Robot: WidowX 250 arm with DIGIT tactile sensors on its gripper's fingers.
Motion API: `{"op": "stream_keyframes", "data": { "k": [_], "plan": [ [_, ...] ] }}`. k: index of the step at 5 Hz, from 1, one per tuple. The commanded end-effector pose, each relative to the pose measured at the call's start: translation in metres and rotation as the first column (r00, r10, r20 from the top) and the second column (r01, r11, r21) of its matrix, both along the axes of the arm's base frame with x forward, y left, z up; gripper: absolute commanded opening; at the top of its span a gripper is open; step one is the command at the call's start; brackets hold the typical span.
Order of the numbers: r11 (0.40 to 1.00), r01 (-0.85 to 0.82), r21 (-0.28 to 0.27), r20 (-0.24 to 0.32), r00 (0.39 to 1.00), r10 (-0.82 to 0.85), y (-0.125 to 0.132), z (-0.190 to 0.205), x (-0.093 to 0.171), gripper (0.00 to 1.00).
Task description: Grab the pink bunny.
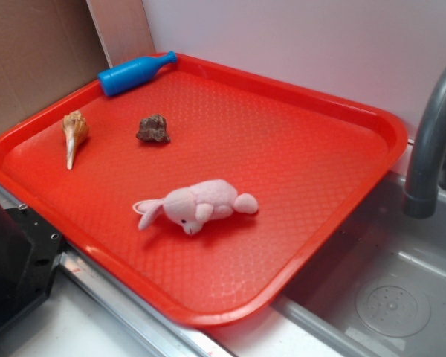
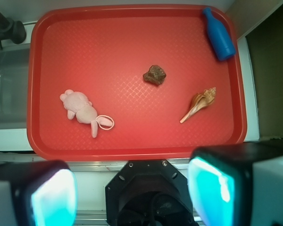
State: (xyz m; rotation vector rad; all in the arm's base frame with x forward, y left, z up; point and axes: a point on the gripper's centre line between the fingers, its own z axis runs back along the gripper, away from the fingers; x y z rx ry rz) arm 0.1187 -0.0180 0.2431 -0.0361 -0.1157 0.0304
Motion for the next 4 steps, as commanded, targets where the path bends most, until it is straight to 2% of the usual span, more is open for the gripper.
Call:
{"op": "stream_keyframes", "data": {
  "k": [1,2,3,4],
  "plan": [
    [1.000,0.000,0.000,0.000,1.000,0.000,0.000,0.000,0.000,1.00],
    [0.992,0.122,0.008,0.079,0.989,-0.122,-0.046,-0.031,0.033,1.00],
    [0.995,0.100,0.020,0.086,0.991,-0.101,-0.092,-0.054,0.024,1.00],
    [0.995,0.100,0.020,0.086,0.991,-0.101,-0.092,-0.054,0.024,1.00]
  ]
}}
